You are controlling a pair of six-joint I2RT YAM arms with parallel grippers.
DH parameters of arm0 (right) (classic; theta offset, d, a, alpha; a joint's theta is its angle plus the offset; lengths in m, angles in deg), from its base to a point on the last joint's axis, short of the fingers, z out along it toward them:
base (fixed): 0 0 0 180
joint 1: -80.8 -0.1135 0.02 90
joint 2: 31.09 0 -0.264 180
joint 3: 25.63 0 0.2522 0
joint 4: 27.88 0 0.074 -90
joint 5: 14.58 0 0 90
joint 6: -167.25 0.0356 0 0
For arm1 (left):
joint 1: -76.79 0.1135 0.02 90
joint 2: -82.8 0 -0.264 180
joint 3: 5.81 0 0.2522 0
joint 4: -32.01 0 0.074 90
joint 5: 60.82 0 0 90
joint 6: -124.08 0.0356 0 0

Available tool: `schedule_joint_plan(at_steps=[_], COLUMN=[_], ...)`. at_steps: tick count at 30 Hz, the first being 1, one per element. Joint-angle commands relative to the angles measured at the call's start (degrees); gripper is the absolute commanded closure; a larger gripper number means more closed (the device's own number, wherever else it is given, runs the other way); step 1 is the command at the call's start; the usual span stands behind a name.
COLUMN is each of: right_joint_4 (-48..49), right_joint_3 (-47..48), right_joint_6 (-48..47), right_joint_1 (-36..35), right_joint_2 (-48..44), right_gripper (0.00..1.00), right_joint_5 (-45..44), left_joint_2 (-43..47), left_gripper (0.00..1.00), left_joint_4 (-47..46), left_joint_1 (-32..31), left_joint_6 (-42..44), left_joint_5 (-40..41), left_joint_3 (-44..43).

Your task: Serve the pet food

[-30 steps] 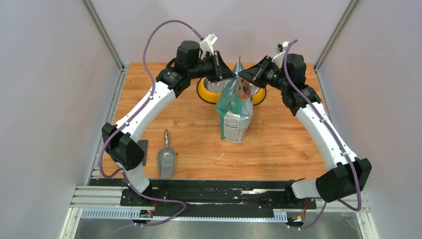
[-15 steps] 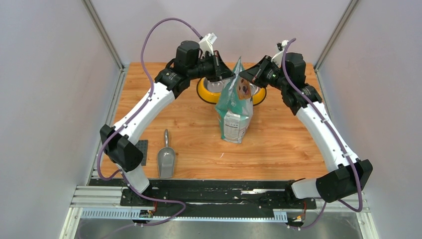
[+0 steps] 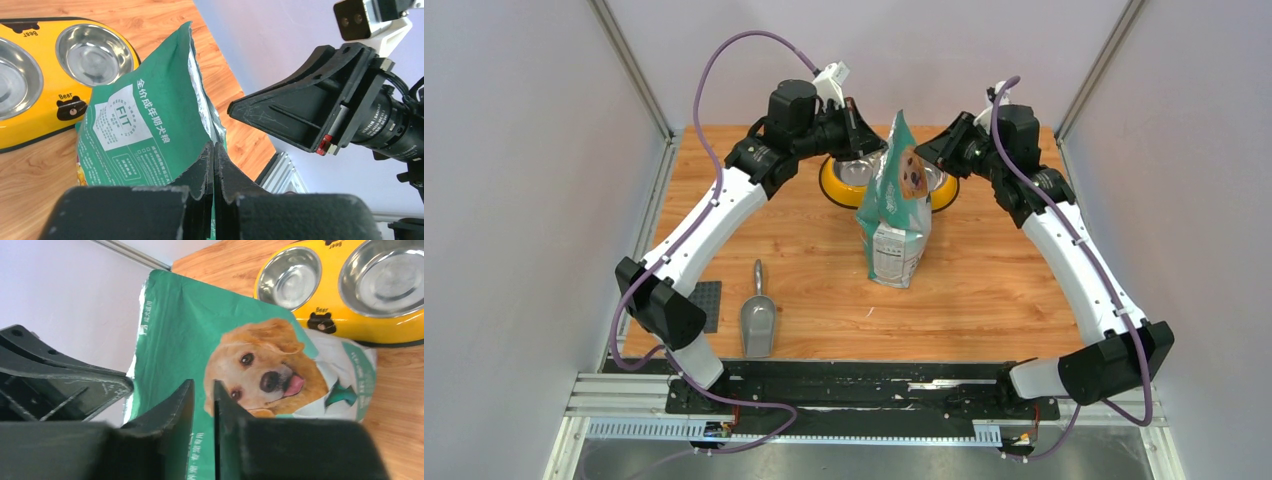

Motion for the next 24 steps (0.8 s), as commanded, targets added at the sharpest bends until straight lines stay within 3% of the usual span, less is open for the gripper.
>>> schedule_joint_plan(at_steps=[1, 3, 5, 24], right_joint_4=[2.5, 5.1, 7.0, 6.3], right_joint_3=[2.5, 1.3, 0.5, 4.6], right_joint_6=[-0.1, 1.7, 3.2, 6.9], right_joint_1=[-0.1, -0.1, -0.1, -0.2], right_joint_2=[-1.1, -2.3, -2.9, 4.4], right_gripper=[0.65, 0.45, 0.38, 0.41], right_joint_5=[4.4, 6.9, 8.3, 7.9], left_joint_2=[1.8, 1.7, 1.6, 1.4], left_gripper=[1.00, 1.00, 1.00, 1.00], left_joint_4=[0.2, 0.2, 0.1, -0.1], left_joint_1=[0.4, 0.5, 0.5, 0.4], left_joint_6=[1.9, 1.7, 1.4, 0.8], left_joint_5=[-0.2, -0.7, -1.1, -4.9], left_joint_3=[0.4, 0.7, 1.0, 1.5])
